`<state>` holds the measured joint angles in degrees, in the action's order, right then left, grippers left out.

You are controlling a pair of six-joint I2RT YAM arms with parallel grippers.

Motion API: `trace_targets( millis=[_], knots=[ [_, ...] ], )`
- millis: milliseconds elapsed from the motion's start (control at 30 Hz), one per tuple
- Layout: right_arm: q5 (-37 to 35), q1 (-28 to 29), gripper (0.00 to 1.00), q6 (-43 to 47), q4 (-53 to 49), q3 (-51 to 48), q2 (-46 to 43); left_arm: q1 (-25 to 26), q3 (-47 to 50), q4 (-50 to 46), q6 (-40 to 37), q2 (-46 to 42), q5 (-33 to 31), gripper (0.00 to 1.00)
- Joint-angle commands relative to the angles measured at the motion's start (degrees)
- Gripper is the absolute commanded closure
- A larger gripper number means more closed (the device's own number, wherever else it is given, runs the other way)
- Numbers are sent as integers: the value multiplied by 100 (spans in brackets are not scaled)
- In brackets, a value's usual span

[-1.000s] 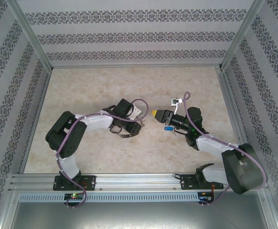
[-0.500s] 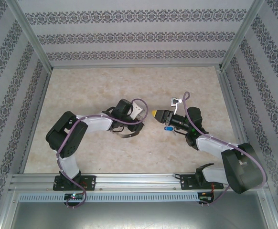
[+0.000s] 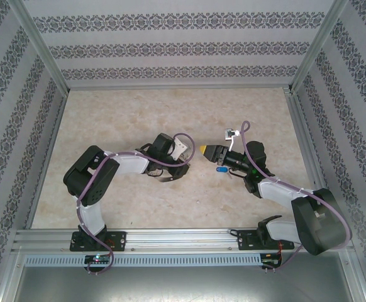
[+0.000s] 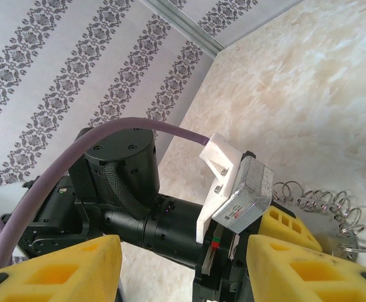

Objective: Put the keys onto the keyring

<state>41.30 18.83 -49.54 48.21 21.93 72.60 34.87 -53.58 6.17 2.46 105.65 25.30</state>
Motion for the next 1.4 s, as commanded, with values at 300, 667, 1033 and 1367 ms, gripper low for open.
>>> trace_targets(
  millis=[300, 667, 1033, 1367],
  knots=[
    [-41, -49, 45, 101, 178, 17, -9, -16, -27, 338, 37, 247, 137, 84],
    [75, -49, 45, 114, 172, 61, 54, -33, -184, -150, -92, -300, 374, 100],
    [777, 88, 50, 195, 231, 339, 298, -42, -1147, -2046, -792, -1517, 717, 100],
    [792, 189, 59, 103, 277, 600, 142, -103, -1694, -2480, -855, -2131, 1083, 100]
  ],
)
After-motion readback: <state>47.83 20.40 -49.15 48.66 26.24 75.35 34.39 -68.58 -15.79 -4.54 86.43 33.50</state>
